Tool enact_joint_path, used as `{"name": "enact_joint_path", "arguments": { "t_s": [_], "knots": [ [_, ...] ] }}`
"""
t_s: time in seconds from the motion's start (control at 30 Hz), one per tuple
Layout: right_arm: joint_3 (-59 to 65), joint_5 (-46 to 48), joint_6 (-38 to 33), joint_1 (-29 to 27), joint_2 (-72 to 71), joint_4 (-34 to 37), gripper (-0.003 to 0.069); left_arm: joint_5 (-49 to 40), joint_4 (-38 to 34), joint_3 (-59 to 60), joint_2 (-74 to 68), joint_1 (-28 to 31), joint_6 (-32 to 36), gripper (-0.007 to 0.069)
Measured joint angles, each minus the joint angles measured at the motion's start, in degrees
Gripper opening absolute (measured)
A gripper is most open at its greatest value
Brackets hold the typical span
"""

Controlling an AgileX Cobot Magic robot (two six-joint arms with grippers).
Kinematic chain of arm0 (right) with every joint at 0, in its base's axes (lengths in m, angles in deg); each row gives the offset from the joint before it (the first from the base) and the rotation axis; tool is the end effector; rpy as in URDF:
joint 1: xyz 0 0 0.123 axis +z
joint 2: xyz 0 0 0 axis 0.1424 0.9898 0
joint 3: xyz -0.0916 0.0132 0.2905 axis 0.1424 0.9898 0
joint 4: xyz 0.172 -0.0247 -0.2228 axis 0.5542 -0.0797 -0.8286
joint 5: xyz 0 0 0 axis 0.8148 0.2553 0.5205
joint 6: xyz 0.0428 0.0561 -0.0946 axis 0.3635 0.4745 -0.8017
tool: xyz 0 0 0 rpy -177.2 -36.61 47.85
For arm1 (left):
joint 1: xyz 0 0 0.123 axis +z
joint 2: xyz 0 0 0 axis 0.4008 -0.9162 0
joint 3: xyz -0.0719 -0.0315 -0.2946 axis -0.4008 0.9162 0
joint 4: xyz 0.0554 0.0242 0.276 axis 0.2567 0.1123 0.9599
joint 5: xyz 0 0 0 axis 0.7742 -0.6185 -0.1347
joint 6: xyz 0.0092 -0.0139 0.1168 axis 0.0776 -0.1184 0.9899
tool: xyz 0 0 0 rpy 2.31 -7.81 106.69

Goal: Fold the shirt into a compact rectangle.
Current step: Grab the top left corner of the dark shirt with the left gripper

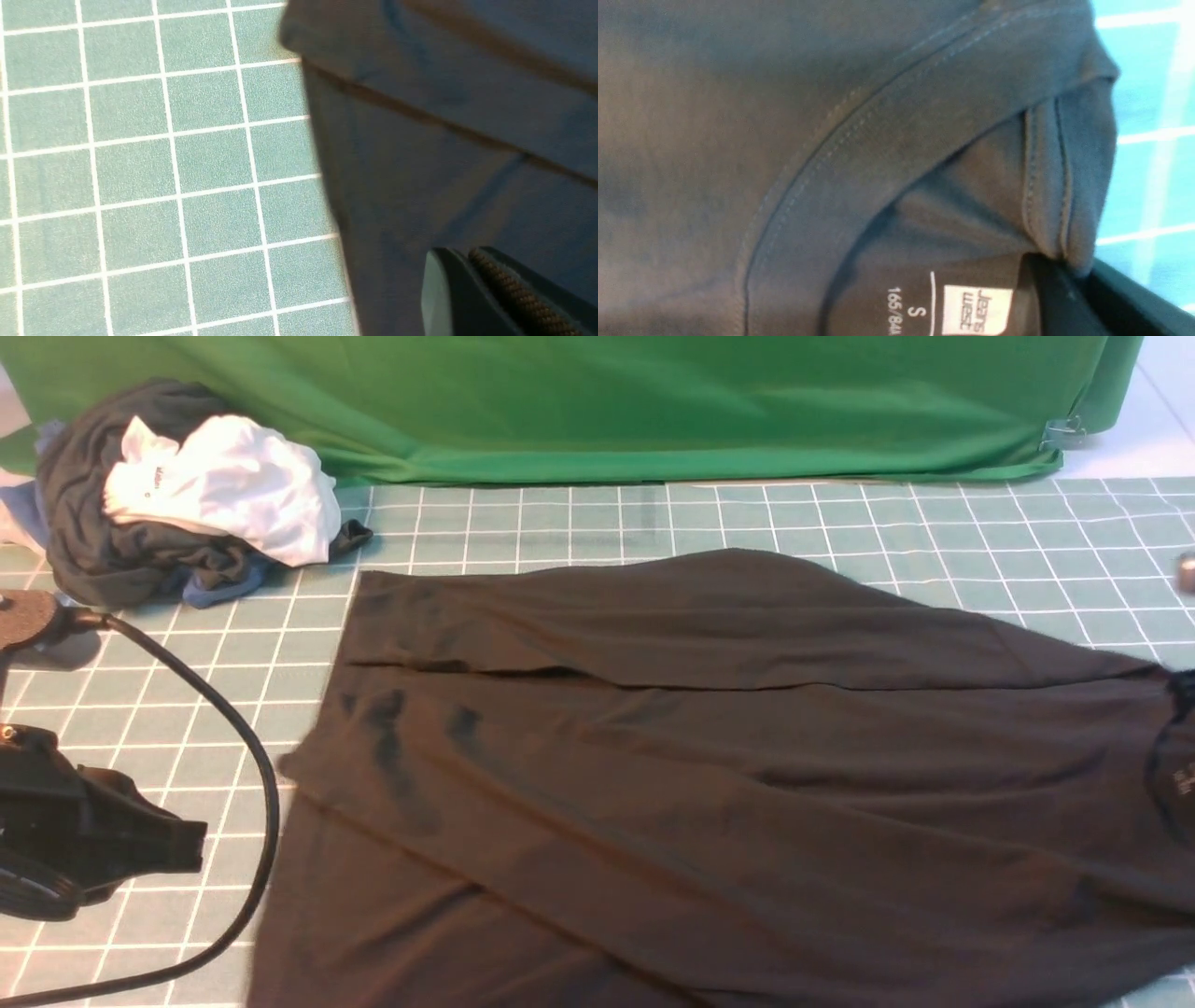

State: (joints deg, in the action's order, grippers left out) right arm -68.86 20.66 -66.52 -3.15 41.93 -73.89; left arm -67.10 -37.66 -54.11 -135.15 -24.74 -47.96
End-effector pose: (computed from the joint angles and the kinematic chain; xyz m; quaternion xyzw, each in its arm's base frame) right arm 0.3844 -0.0865 0.1641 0.0539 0.9963 -0.0468 0.0489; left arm 0.1930 -0.0179 0.2720 0.0424 0.9568 -0.0553 0.2824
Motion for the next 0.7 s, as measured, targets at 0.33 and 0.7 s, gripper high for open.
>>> {"name": "enact_joint_path", "arguments": {
  "t_s": [0.33, 0.7],
  "knots": [
    [-3.1, 3.1, 2.2, -2.9, 0.0, -3.3, 0.0289, 0.2, 0.0, 0.1, 0.0, 0.0, -2.9, 0.0006],
    [-8.4, 13.5, 3.2, -0.6, -5.9, -2.2, 0.0372, 3.8, -0.8, -2.4, -9.3, 0.0, -10.7, 0.0006]
  ]
}}
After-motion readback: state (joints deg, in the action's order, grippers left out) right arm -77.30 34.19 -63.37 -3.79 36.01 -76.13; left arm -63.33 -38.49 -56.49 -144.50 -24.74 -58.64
